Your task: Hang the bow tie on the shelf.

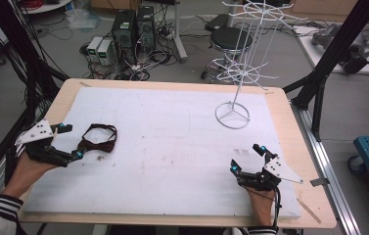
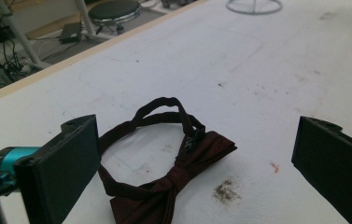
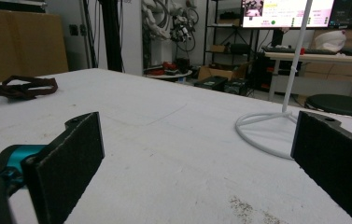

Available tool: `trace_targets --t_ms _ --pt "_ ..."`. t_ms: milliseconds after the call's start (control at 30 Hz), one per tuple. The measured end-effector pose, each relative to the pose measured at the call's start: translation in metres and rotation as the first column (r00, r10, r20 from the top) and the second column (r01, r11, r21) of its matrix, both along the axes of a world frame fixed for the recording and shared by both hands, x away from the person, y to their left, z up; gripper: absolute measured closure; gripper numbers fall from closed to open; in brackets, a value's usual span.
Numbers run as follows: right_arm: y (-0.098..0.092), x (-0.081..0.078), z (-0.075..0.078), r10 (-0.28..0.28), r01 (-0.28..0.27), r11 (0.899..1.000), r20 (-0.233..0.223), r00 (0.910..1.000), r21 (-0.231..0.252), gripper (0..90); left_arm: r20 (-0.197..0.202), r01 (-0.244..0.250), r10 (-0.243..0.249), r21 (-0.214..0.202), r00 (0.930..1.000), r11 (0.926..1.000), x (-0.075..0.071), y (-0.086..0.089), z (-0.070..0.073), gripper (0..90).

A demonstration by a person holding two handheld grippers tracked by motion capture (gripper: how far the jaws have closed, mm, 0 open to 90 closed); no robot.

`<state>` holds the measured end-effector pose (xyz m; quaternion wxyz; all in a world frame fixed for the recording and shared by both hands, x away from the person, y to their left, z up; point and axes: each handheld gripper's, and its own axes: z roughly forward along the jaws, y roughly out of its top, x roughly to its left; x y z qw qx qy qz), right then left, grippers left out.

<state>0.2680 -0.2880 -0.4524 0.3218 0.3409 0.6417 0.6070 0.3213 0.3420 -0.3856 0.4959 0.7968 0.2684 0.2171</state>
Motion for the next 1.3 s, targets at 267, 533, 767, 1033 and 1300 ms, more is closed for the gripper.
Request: trace_targets --t_ms 267,533,767,1033,1300 --pt "0.0 0.0 0.0 0.0 0.0 1.0 0.002 1.0 -0.003 1.9 -0.071 0.052 -0.042 0.14 0.9966 0.9888 0.016 0.001 0.007 1.7" --pt "0.0 0.0 0.0 -0.001 0.001 1.0 -0.001 1.0 -0.002 1.9 -0.143 0.091 -0.059 0.229 0.988 0.9691 0.029 0.001 0.005 1.7" --pt "0.0 0.0 0.0 -0.001 0.001 1.0 0.0 1.0 -0.002 1.9 -0.187 0.133 -0.075 0.321 0.9796 0.9377 0.04 -0.001 0.005 1.7" --pt "0.0 0.0 0.0 -0.002 0.002 1.0 0.0 1.0 -0.003 1.9 -0.228 0.166 -0.086 0.36 0.9698 0.9182 0.045 -0.004 0.0 7.4" --pt "0.0 0.0 0.0 -0.002 0.002 1.0 -0.001 1.0 -0.004 1.9 -0.26 0.191 -0.087 0.406 0.9617 0.8938 0.052 -0.008 -0.009 7.9"
